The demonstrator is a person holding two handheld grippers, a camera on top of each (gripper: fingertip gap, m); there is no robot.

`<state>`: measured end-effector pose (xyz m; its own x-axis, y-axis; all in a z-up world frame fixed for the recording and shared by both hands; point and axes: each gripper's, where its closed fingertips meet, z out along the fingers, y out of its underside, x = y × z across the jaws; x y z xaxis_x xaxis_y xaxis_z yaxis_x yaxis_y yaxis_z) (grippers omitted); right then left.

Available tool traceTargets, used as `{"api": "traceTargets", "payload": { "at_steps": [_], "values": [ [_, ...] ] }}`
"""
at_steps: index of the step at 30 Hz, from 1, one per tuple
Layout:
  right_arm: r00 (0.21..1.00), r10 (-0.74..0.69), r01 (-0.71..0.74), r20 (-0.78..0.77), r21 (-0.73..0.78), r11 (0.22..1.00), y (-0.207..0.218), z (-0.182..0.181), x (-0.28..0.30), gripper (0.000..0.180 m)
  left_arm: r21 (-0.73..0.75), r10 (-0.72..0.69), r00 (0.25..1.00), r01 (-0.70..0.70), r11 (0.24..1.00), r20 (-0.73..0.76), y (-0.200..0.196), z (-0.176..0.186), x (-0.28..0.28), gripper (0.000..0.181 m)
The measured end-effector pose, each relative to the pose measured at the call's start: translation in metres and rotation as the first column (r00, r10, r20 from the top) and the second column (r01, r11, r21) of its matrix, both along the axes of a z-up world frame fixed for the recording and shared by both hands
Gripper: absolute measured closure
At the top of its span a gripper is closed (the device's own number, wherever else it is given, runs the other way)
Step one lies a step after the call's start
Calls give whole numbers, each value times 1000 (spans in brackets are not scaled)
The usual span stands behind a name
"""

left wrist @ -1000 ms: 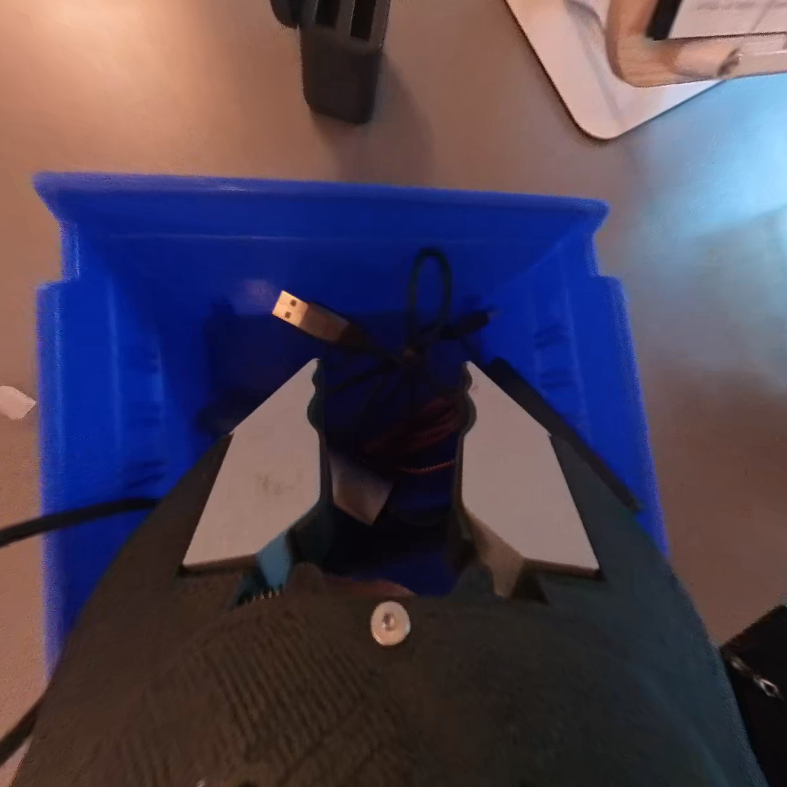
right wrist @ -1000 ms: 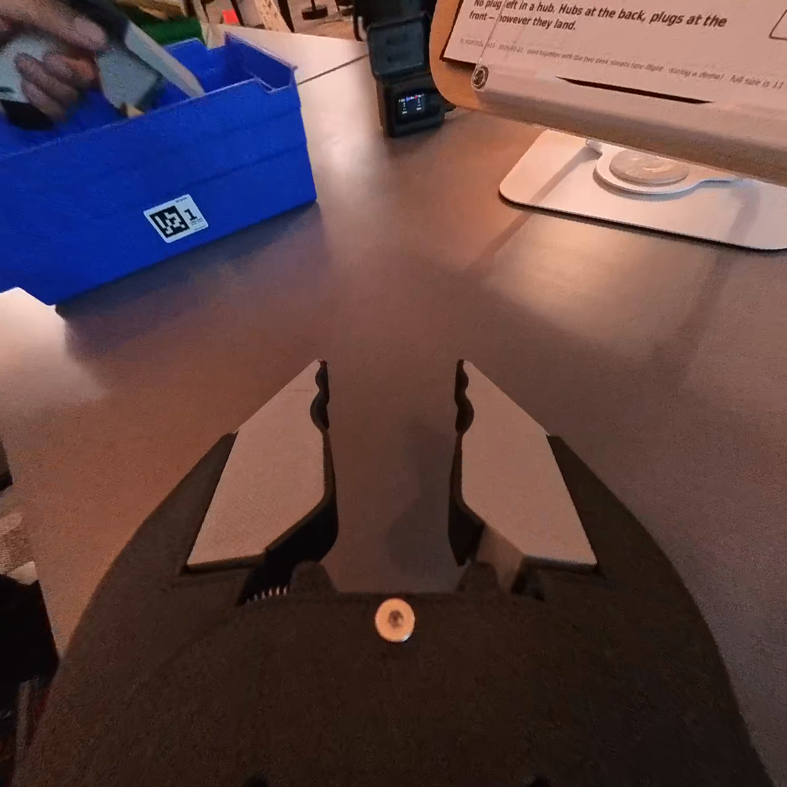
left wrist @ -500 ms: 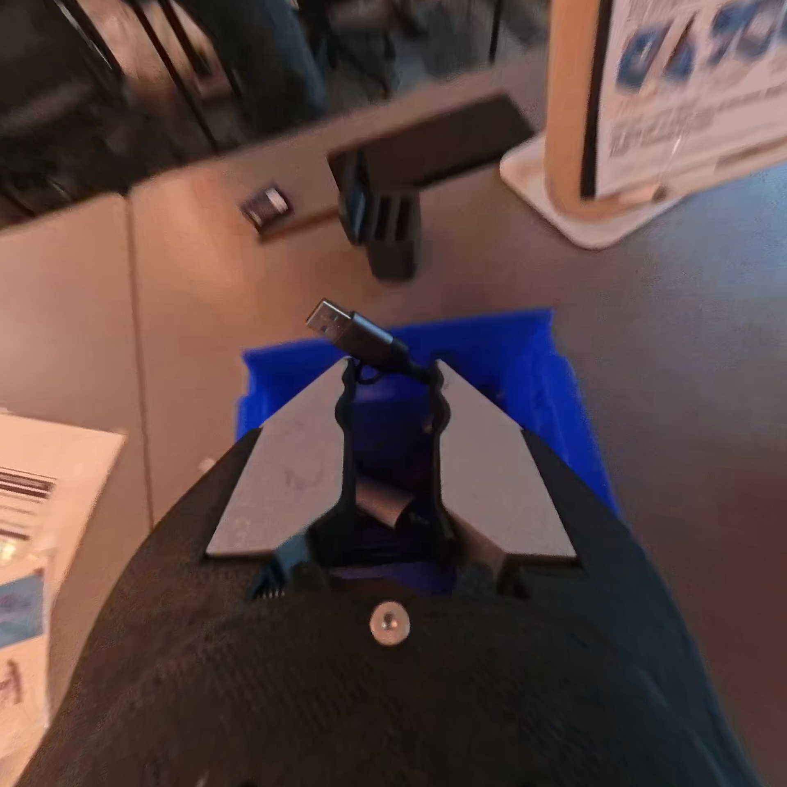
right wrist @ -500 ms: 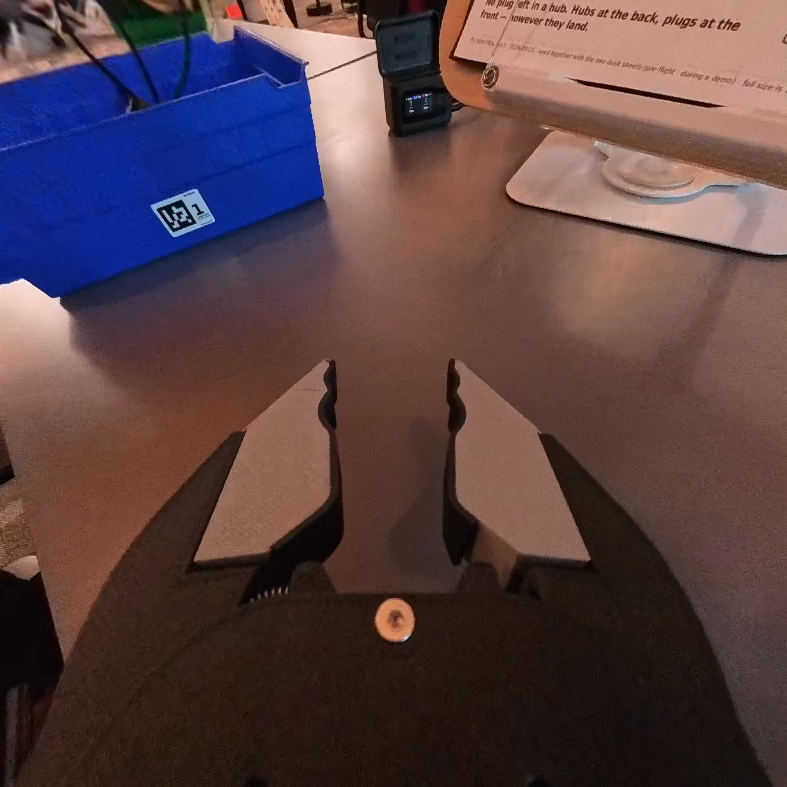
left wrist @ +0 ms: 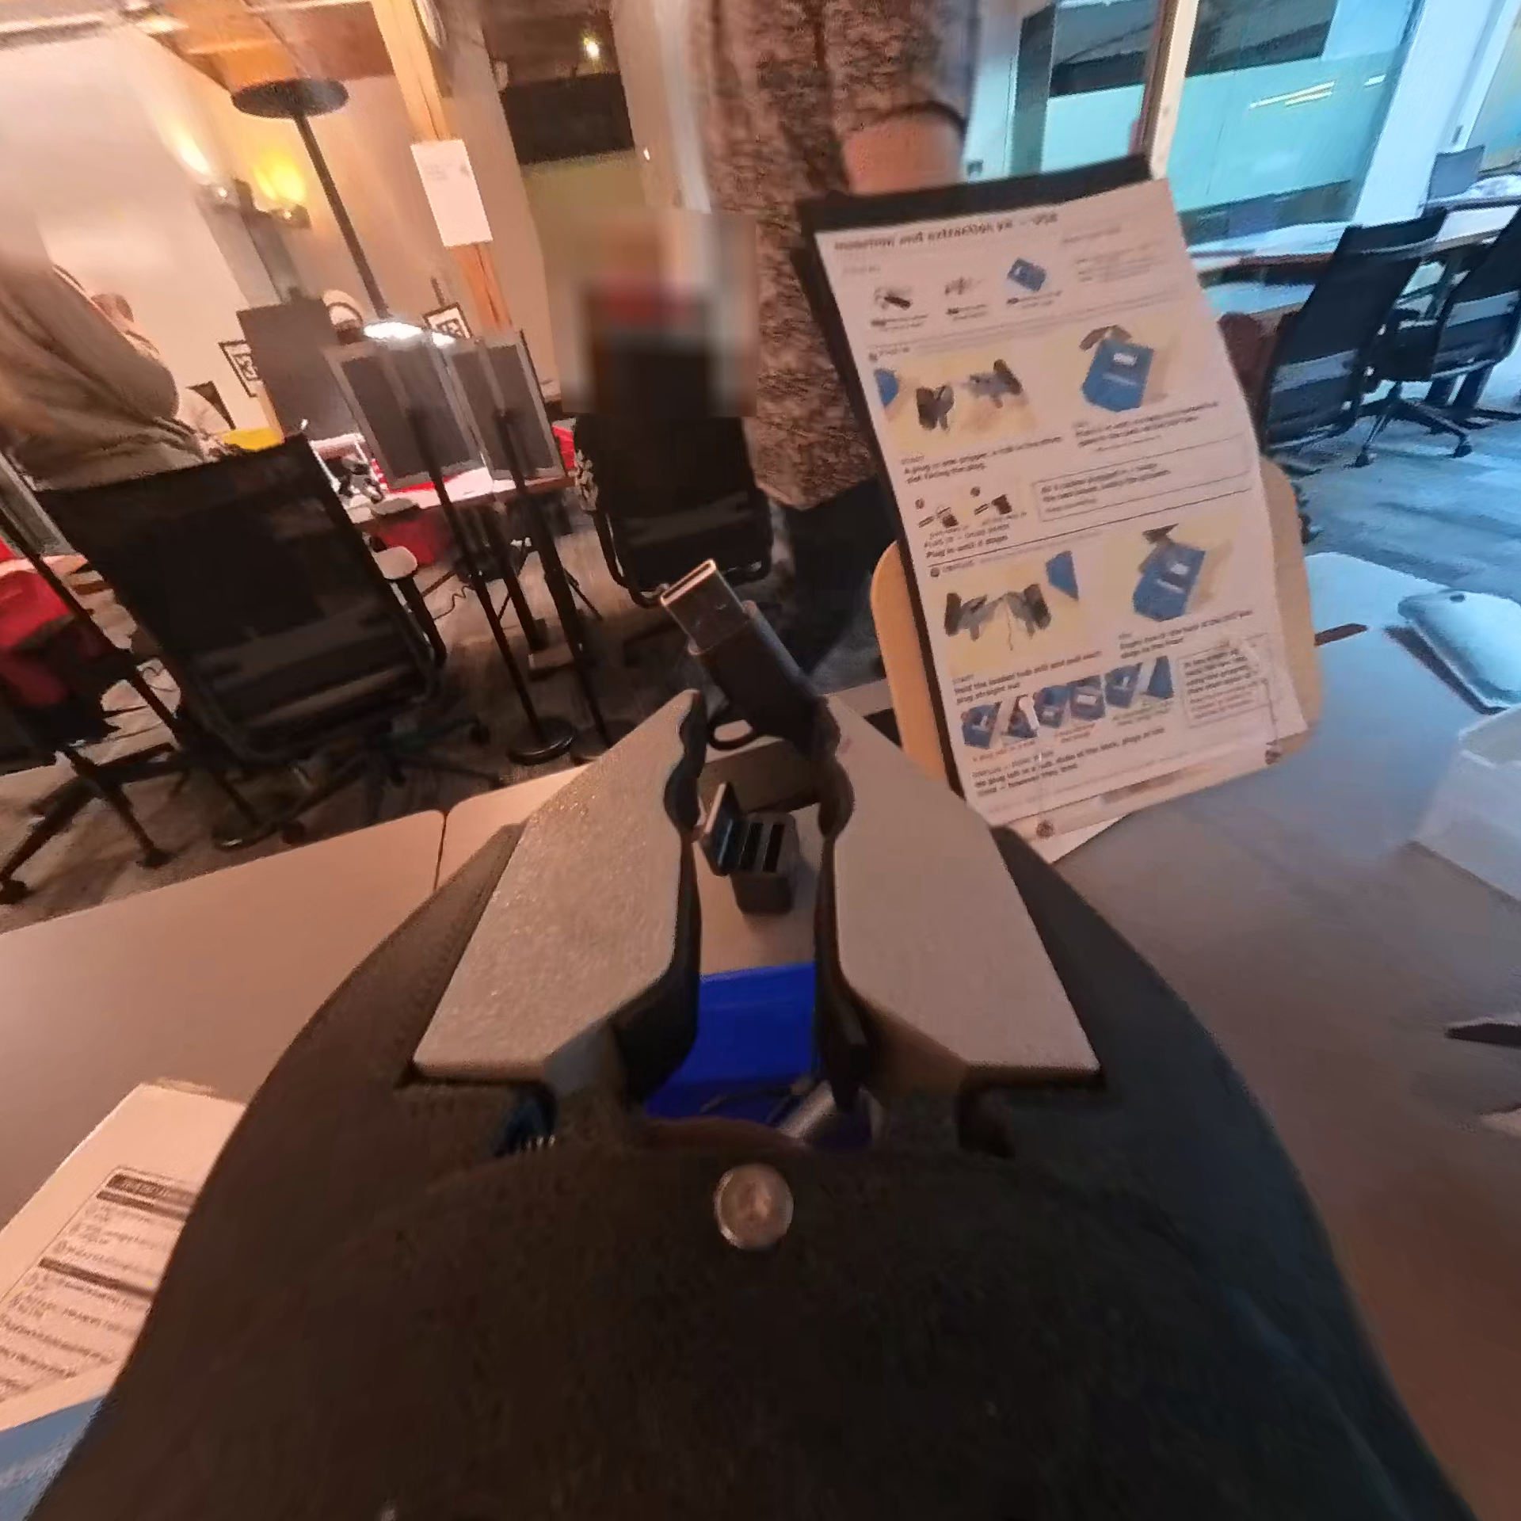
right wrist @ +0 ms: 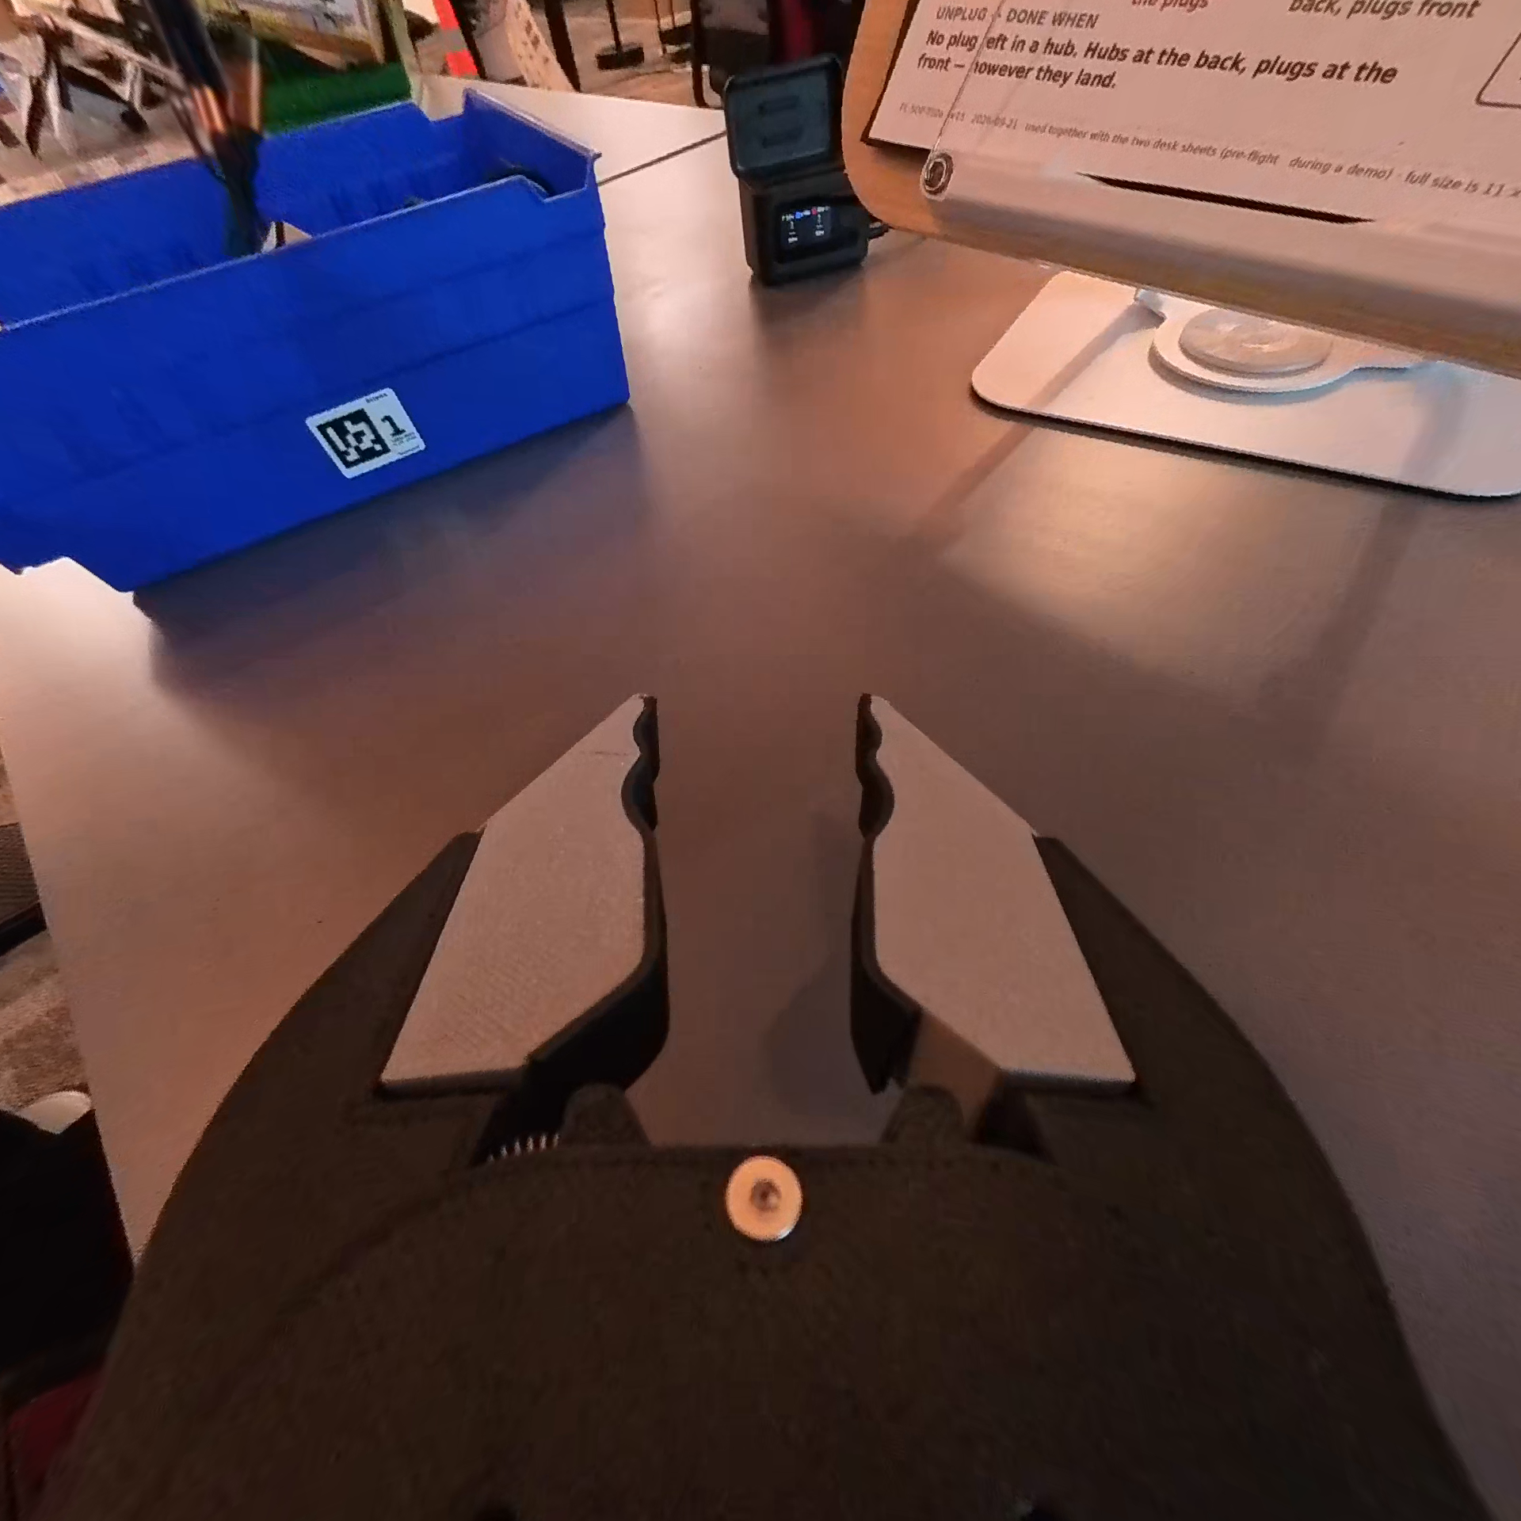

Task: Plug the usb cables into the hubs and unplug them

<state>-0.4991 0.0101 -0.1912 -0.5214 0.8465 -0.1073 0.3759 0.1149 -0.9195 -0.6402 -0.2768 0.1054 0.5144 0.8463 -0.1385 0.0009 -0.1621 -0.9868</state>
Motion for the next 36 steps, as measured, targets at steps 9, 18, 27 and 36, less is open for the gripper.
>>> {"api": "traceTargets", "payload": {
  "at_steps": [9,18,27,36],
  "values": [
    [1000,13,-13,1,19,1000,-3,-1,1,135,-46,88,984,-96,994,-156,5,49,-4,158],
    [1000,30,-30,-7,24,999,-5,-1,3,135,-39,83,962,-96,995,-258,26,138,3,158],
    [988,93,-91,-120,27,996,-14,25,12,126,-223,-179,936,113,968,-303,132,153,79,158],
    [951,213,-219,-225,-3,976,-38,118,68,104,-448,-524,838,414,793,-153,269,59,178,157]
  ]
}}
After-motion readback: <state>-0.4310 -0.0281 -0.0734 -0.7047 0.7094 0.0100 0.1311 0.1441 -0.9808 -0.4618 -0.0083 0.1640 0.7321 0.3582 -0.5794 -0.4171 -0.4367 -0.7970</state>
